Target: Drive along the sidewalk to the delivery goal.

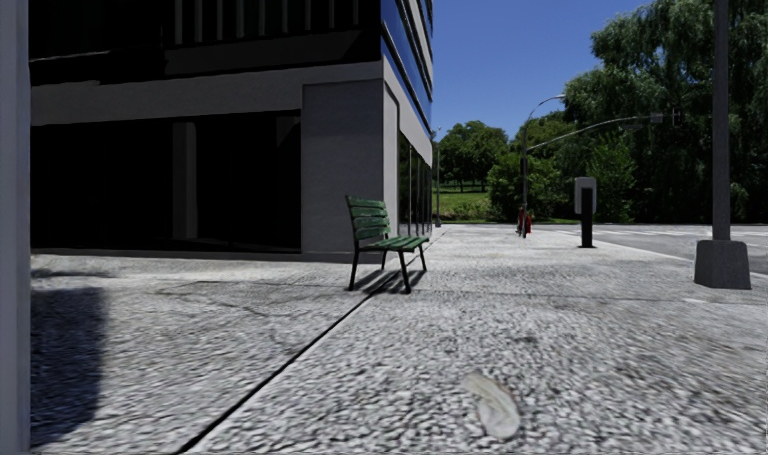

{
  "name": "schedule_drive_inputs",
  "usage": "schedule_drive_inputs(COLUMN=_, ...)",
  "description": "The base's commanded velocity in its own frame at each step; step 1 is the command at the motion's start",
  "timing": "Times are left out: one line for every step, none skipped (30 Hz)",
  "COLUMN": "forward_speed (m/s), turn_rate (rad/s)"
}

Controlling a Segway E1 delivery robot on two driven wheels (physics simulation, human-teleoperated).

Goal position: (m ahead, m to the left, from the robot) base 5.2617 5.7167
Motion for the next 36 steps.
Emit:
schedule_drive_inputs(forward_speed=1.90, turn_rate=0.22)
schedule_drive_inputs(forward_speed=1.78, turn_rate=0.28)
schedule_drive_inputs(forward_speed=1.73, turn_rate=0.33)
schedule_drive_inputs(forward_speed=1.69, turn_rate=0.36)
schedule_drive_inputs(forward_speed=1.69, turn_rate=0.36)
schedule_drive_inputs(forward_speed=1.66, turn_rate=0.39)
schedule_drive_inputs(forward_speed=1.65, turn_rate=0.43)
schedule_drive_inputs(forward_speed=1.65, turn_rate=0.47)
schedule_drive_inputs(forward_speed=1.64, turn_rate=0.52)
schedule_drive_inputs(forward_speed=1.64, turn_rate=0.52)
schedule_drive_inputs(forward_speed=1.63, turn_rate=0.55)
schedule_drive_inputs(forward_speed=1.63, turn_rate=0.58)
schedule_drive_inputs(forward_speed=1.63, turn_rate=0.59)
schedule_drive_inputs(forward_speed=1.63, turn_rate=0.59)
schedule_drive_inputs(forward_speed=1.63, turn_rate=0.59)
schedule_drive_inputs(forward_speed=1.63, turn_rate=0.59)
schedule_drive_inputs(forward_speed=1.63, turn_rate=0.59)
schedule_drive_inputs(forward_speed=1.63, turn_rate=0.59)
schedule_drive_inputs(forward_speed=1.63, turn_rate=0.59)
schedule_drive_inputs(forward_speed=1.63, turn_rate=0.59)
schedule_drive_inputs(forward_speed=1.63, turn_rate=0.59)
schedule_drive_inputs(forward_speed=1.63, turn_rate=0.59)
schedule_drive_inputs(forward_speed=1.63, turn_rate=0.59)
schedule_drive_inputs(forward_speed=1.63, turn_rate=0.59)
schedule_drive_inputs(forward_speed=1.63, turn_rate=0.59)
schedule_drive_inputs(forward_speed=1.63, turn_rate=0.59)
schedule_drive_inputs(forward_speed=1.63, turn_rate=0.59)
schedule_drive_inputs(forward_speed=1.63, turn_rate=0.59)
schedule_drive_inputs(forward_speed=1.63, turn_rate=0.59)
schedule_drive_inputs(forward_speed=1.63, turn_rate=0.59)
schedule_drive_inputs(forward_speed=1.63, turn_rate=0.59)
schedule_drive_inputs(forward_speed=1.63, turn_rate=0.59)
schedule_drive_inputs(forward_speed=1.63, turn_rate=0.59)
schedule_drive_inputs(forward_speed=1.63, turn_rate=0.59)
schedule_drive_inputs(forward_speed=1.63, turn_rate=0.59)
schedule_drive_inputs(forward_speed=1.63, turn_rate=0.59)
